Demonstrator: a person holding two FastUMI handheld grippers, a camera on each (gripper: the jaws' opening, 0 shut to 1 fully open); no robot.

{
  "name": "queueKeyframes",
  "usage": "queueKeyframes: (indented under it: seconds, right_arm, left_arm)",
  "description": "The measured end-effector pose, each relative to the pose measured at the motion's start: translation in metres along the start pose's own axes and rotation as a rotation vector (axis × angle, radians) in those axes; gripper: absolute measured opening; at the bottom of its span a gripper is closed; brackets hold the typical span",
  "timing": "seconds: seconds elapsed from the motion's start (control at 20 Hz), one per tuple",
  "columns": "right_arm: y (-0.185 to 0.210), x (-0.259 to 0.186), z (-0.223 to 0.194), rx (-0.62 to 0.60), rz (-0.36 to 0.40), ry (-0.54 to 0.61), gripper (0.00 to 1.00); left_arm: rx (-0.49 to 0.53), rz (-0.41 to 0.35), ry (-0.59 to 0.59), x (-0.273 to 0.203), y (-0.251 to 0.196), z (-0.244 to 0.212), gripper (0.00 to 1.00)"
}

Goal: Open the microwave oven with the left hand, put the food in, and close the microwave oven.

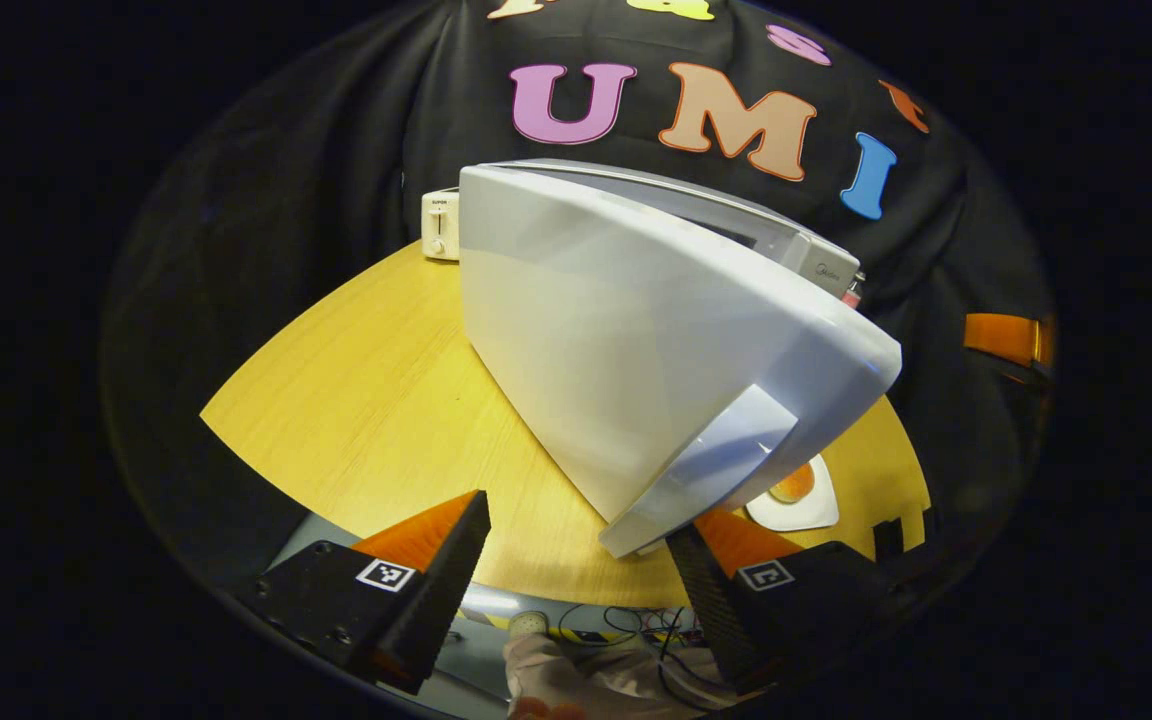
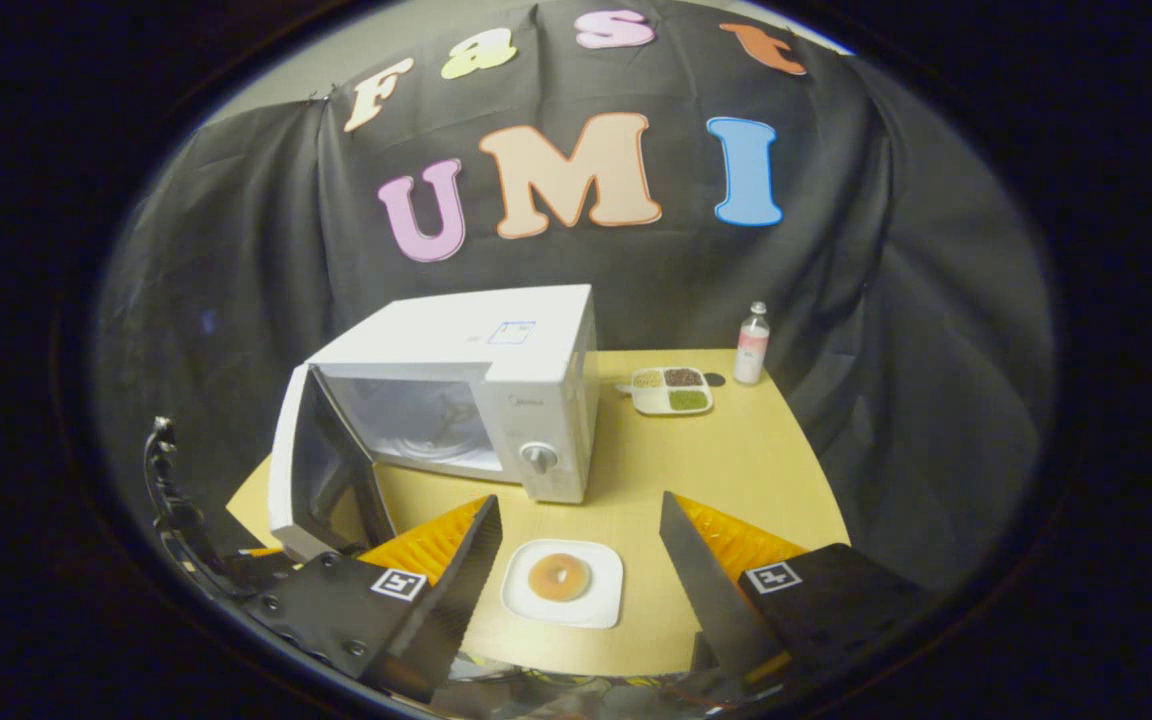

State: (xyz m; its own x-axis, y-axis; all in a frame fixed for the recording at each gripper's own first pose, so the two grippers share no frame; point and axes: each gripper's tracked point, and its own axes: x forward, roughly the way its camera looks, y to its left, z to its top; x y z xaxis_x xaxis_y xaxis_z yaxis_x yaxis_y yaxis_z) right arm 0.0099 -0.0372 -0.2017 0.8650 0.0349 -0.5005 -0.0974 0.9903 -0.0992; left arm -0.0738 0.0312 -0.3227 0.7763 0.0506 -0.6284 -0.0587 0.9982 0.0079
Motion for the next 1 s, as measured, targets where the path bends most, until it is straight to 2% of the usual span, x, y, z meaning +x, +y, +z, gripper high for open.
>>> queueKeyframes:
  seconds: [0.1,0.3,0.5,0.7,1.0]
  right_arm:
    - [0.007,0.007,-0.011,-0.004,0.003,0.026,0.99]
    - [0.019,0.027,-0.045,0.004,0.008,0.11,0.99]
    - [0.027,0.05,-0.085,-0.015,0.004,0.204,1.0]
    - [0.04,0.073,-0.117,-0.01,0.03,0.29,1.0]
    - [0.045,0.114,-0.154,0.016,0.015,0.389,1.0]
  left_arm:
    - [0.03,0.025,-0.003,-0.006,0.014,0.001,1.0]
    - [-0.009,0.051,0.01,-0.021,0.043,-0.004,1.0]
    - [-0.01,0.123,0.022,-0.033,0.082,-0.012,1.0]
    - [-0.072,0.122,0.027,-0.044,0.102,-0.015,0.99]
    - [-0.123,0.136,0.034,-0.055,0.124,-0.019,1.0]
